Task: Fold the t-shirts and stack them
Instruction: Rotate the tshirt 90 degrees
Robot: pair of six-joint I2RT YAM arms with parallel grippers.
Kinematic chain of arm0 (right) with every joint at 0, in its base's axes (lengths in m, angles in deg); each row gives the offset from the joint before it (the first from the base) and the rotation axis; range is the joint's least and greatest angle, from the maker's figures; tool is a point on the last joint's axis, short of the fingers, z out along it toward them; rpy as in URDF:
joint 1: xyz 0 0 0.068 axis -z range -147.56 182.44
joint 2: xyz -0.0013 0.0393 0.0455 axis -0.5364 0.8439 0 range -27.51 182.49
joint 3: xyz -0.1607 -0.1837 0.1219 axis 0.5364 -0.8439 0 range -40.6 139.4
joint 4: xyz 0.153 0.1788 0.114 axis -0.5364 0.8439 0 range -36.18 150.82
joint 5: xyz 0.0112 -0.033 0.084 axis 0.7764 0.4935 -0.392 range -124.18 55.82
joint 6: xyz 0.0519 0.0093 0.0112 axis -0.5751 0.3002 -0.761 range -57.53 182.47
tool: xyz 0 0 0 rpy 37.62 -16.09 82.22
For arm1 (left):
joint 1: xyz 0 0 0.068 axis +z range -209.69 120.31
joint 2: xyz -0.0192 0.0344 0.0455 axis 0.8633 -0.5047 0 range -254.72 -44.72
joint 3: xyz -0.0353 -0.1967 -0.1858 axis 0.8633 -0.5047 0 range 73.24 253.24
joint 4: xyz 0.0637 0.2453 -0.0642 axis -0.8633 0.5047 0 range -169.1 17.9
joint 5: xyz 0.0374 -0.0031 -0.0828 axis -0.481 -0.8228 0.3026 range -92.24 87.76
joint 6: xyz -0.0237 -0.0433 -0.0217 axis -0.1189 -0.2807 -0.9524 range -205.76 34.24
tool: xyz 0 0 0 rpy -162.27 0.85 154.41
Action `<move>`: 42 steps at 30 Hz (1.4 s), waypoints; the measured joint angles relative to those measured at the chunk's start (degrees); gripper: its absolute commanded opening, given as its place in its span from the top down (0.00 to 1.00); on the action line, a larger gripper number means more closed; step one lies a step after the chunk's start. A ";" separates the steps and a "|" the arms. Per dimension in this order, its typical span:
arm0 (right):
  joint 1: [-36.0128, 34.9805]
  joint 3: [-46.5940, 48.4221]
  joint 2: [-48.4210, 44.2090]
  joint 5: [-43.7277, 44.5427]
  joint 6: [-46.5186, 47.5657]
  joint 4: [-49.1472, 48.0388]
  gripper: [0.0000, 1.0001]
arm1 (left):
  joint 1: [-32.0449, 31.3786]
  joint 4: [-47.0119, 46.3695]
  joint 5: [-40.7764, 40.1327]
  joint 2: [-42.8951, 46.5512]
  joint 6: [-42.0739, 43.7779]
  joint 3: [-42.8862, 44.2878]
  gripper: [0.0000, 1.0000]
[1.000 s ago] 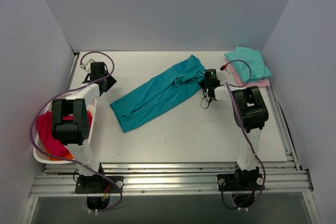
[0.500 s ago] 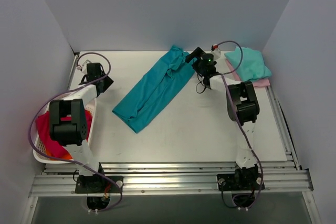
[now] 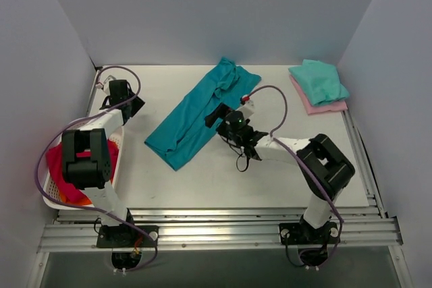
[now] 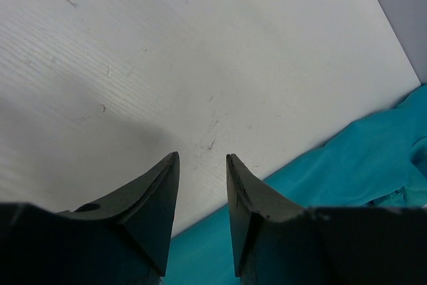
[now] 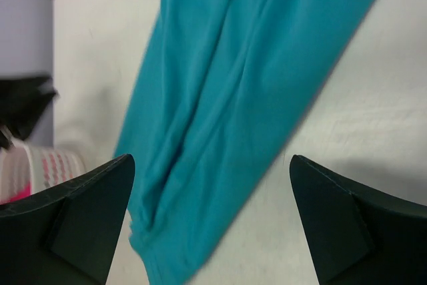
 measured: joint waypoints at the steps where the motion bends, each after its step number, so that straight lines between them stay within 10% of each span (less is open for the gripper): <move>1: -2.67 -0.61 1.27 -0.33 -1.03 0.39 0.04 | 0.00 0.00 0.02 0.00 -0.02 -0.02 0.57; 20: -19.45 5.51 14.73 -6.49 -11.08 -2.80 0.07 | 0.37 -0.15 0.17 0.11 -0.04 -0.79 0.57; 24: -19.50 5.75 15.80 -7.72 -11.80 -4.81 0.20 | 0.81 -0.28 0.17 0.11 -0.04 -1.01 0.58; 27: -19.39 5.49 16.04 -8.35 -11.45 -4.61 0.75 | 0.92 -0.37 0.20 0.11 -0.04 -1.03 0.58; 30: -19.04 4.31 16.55 -8.94 -11.61 -3.82 1.00 | 0.96 -0.42 0.20 0.11 -0.02 -1.05 0.57; 42: -14.40 -3.15 14.97 -11.39 -11.87 -10.47 1.00 | 1.09 -0.57 0.20 0.13 -0.02 -1.20 0.58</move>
